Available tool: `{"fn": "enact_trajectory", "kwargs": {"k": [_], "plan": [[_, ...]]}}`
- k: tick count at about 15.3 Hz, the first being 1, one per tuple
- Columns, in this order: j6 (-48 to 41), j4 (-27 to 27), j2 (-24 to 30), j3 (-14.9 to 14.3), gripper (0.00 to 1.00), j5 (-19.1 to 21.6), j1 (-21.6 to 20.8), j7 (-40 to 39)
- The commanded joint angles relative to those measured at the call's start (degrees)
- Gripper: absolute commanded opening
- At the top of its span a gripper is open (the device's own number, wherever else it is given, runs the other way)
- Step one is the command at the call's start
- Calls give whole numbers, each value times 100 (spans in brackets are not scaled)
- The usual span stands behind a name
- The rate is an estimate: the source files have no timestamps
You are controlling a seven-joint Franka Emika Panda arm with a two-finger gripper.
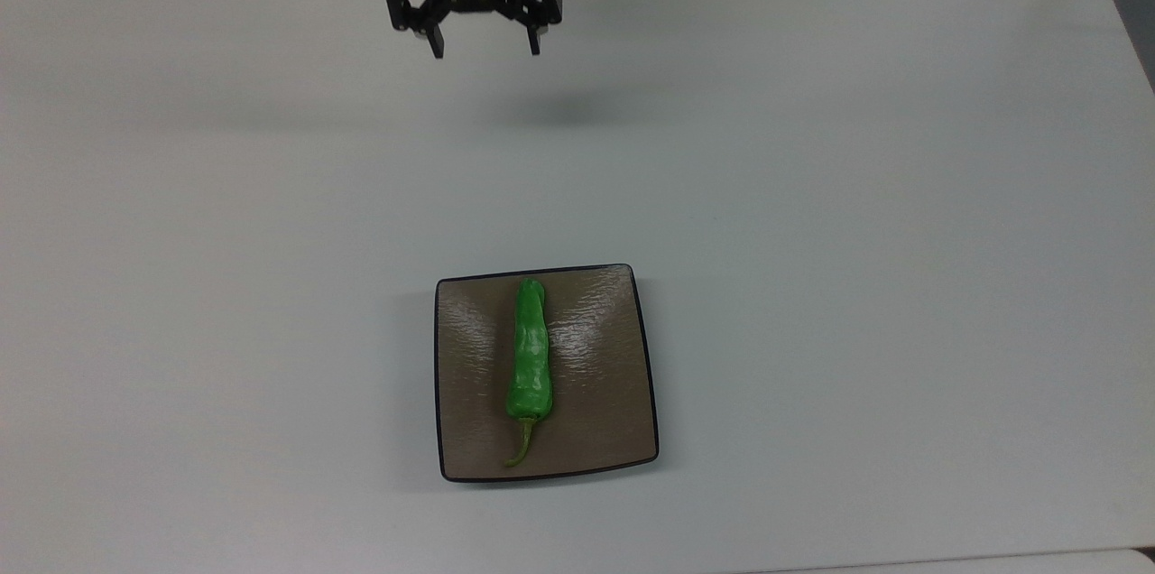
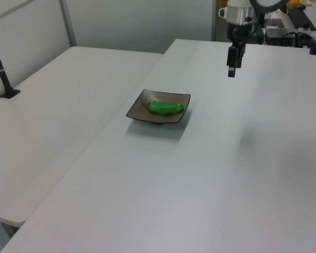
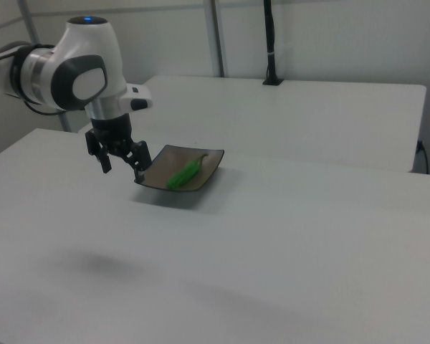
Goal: Chili peppers are placed on a ceramic plate
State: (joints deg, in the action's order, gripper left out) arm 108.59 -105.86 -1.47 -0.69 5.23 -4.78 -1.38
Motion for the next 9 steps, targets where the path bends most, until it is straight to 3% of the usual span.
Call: {"fn": "enact_trajectory", "kwargs": {"k": [1, 7, 9], "plan": [[-13, -295, 533, -2, 100, -13, -6, 6], [-303, -234, 595, -2, 100, -109, -40, -65], [-487, -234, 630, 60, 100, -555, -67, -3]]}}
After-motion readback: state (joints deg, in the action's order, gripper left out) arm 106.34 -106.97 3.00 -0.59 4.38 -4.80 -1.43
